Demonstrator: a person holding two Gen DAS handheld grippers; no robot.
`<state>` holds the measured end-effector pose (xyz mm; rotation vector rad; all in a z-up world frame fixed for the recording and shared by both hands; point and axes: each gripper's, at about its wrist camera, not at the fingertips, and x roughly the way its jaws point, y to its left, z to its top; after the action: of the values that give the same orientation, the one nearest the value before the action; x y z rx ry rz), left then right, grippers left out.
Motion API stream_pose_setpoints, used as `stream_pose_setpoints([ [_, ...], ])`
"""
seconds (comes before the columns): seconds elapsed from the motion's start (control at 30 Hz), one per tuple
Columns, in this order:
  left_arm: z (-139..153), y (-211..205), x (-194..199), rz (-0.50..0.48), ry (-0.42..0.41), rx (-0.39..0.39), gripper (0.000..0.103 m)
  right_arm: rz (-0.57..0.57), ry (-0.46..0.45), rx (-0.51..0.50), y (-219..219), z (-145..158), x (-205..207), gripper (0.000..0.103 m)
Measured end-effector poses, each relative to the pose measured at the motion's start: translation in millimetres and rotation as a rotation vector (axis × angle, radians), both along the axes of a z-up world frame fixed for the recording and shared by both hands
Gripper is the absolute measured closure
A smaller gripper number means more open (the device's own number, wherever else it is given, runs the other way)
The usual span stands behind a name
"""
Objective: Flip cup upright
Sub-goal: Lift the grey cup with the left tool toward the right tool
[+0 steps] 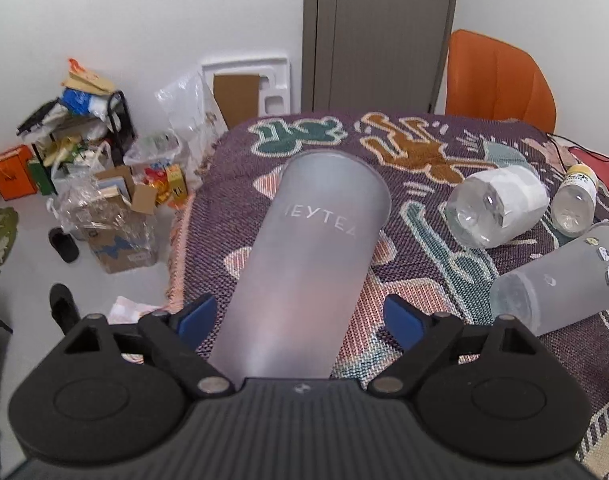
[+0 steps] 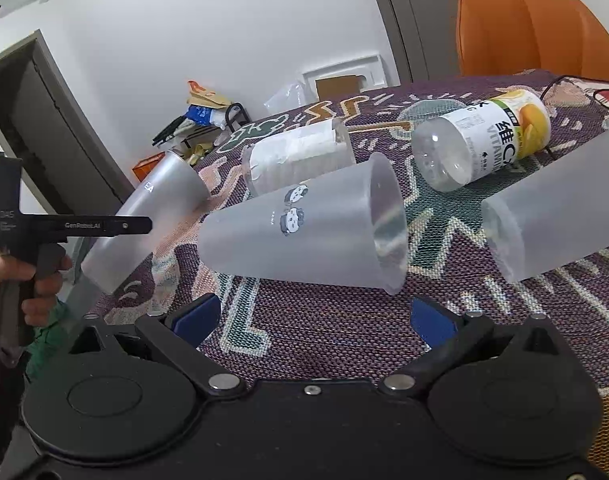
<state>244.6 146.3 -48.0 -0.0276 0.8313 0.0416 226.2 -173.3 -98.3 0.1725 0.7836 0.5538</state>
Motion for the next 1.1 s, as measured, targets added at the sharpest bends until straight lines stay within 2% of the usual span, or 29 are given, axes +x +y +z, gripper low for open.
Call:
stream_pose_setpoints([
  [0.1,-5,3,6,-0.011,0.045,0.003,0.03,-0.013,0.018,0.009,-2,-3,2,0.0],
  [0.23,-8,4,10,-0.043,0.081,0.01,0.038,-0.028,0.015,0.005,-7,-1,-1,0.0],
  [0.37,-9,-1,9,-0.052,0.093,0.041,0.039,-0.047,0.013,0.018,-15,0,-6,0.0],
  [0.57,-3,-9,2,-0.059,0.088,0.015,0.04,-0.062,0.011,0.034,-26,0,-12,0.0],
  [1.1,38,-57,-54,-0.086,-0.013,-0.031,0.04,-0.078,-0.014,0.097,-57,11,-35,0.0],
])
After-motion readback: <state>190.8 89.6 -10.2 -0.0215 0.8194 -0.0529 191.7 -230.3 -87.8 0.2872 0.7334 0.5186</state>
